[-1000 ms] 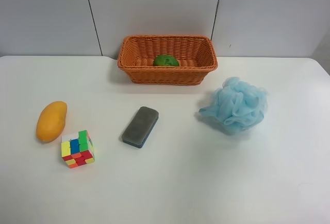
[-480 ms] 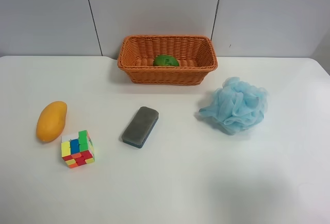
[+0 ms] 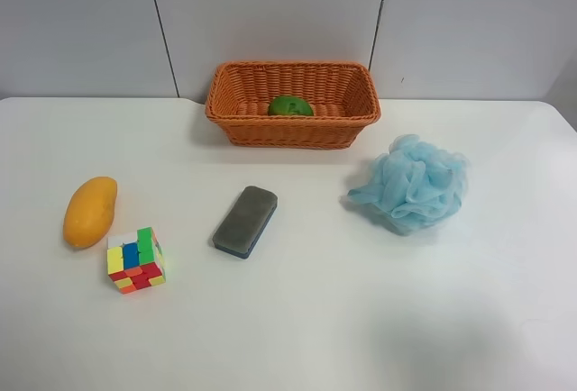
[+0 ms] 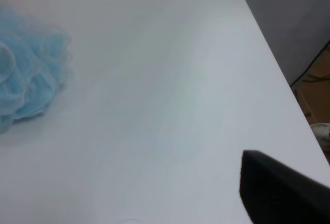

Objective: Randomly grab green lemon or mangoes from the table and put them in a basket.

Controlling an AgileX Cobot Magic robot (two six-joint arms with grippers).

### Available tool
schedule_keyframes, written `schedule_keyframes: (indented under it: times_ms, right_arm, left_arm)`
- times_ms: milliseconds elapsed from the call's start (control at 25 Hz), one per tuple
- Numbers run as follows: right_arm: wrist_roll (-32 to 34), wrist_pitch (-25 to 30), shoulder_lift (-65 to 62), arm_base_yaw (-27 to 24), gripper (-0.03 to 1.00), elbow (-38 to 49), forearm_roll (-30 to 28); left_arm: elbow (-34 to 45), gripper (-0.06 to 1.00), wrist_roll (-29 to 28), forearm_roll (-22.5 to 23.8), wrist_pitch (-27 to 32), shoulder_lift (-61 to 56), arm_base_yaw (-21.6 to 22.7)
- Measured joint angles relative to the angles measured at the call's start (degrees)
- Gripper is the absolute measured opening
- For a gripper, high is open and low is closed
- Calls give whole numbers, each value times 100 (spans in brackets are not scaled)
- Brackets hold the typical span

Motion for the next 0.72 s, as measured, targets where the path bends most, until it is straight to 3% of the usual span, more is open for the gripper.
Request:
schedule_keyframes:
  times_ms: [720]
  right_arm:
    - [195,0,0,0,99,0,-42]
  left_arm:
    - [0,99,0,0,6,0,0]
